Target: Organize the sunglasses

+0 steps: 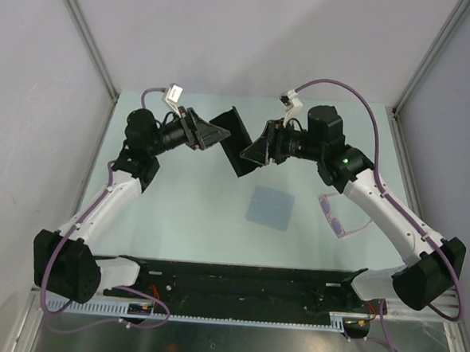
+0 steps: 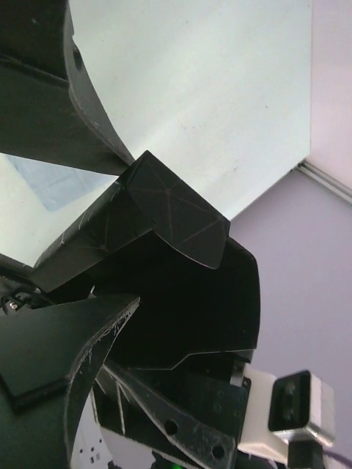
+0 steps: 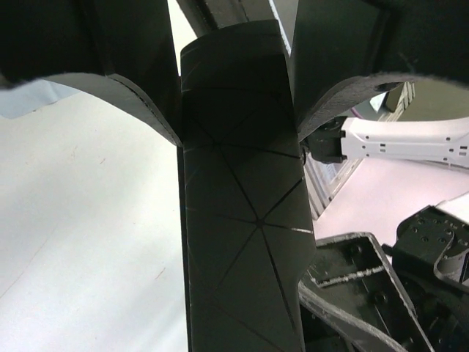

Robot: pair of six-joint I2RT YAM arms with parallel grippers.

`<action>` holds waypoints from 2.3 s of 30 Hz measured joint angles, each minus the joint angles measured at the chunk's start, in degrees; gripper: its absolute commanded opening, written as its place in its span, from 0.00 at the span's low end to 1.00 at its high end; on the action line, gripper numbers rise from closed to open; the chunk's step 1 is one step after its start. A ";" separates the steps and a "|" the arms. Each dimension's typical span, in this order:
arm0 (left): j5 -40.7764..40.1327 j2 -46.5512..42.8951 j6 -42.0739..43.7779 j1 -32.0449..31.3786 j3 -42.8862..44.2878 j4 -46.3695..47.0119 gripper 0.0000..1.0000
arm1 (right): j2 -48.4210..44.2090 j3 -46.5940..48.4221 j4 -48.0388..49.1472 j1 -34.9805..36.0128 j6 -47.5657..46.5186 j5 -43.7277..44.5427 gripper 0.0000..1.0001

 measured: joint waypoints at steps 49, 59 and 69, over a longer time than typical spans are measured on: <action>-36.61 -8.48 11.98 5.27 -13.05 -31.06 0.99 | 51.56 -0.42 37.05 1.79 24.04 -19.06 0.25; -35.32 -6.25 11.67 5.27 -13.97 -31.28 0.99 | 51.58 -0.42 34.93 1.42 21.81 -18.21 0.61; -35.28 -2.95 11.69 5.27 -14.21 -31.30 0.99 | 47.74 -0.42 27.65 2.89 14.71 -13.77 0.74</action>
